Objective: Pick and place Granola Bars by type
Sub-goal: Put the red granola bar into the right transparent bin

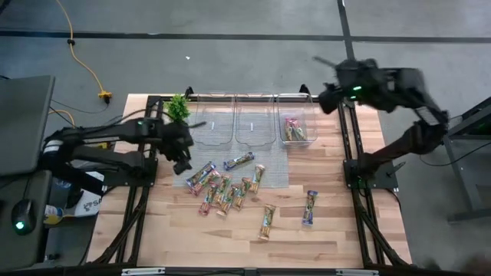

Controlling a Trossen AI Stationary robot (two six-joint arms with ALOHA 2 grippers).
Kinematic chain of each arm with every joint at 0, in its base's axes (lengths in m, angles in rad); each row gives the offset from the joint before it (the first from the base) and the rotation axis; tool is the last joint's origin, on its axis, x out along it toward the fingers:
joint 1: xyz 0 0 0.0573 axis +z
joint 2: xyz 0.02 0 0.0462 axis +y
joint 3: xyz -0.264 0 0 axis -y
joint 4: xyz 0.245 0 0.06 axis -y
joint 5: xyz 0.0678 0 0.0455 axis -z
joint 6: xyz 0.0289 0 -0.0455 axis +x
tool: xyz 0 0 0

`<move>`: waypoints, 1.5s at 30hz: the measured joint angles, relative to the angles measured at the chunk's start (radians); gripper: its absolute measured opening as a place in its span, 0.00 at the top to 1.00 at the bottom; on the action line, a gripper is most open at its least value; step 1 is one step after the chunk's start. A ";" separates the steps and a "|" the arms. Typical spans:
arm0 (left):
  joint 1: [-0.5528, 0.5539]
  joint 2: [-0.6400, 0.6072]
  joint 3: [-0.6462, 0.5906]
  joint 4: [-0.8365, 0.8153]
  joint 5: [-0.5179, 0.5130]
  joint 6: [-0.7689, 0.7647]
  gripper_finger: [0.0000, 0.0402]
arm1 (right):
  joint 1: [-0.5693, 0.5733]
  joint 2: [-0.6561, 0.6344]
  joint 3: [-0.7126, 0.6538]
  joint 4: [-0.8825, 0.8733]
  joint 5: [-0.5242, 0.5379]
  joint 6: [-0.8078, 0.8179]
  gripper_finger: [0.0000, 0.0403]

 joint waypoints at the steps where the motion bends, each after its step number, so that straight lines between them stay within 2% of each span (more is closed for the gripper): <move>1: -0.022 0.023 0.000 0.030 -0.006 -0.017 0.49 | -0.006 -0.023 -0.008 0.006 -0.017 -0.001 0.53; 6: -0.117 0.104 0.000 0.147 -0.068 -0.087 0.49 | -0.009 -0.091 -0.065 0.002 -0.061 -0.009 0.53; 15: -0.219 0.216 -0.001 0.165 -0.272 -0.268 0.49 | -0.009 -0.086 -0.079 0.036 -0.121 -0.089 0.53; 18: -0.223 0.247 -0.001 0.161 -0.290 -0.275 0.49 | -0.009 -0.088 -0.079 0.059 -0.125 -0.116 0.53; 23: -0.222 0.312 -0.001 0.184 -0.238 -0.275 0.49 | -0.009 -0.088 -0.079 0.070 -0.125 -0.152 0.53; 28: -0.222 0.373 -0.001 0.189 -0.238 -0.275 0.49 | -0.009 -0.088 -0.079 0.070 -0.127 -0.161 0.53; 32: -0.222 0.411 -0.001 0.192 -0.220 -0.276 0.41 | -0.009 -0.088 -0.079 0.070 -0.142 -0.169 0.53; 40: -0.235 0.428 -0.001 0.269 -0.138 -0.318 0.16 | -0.009 -0.088 -0.079 0.070 -0.146 -0.187 0.53; 45: -0.306 0.449 -0.001 0.285 -0.156 -0.371 0.12 | -0.009 -0.088 -0.079 0.070 -0.145 -0.188 0.53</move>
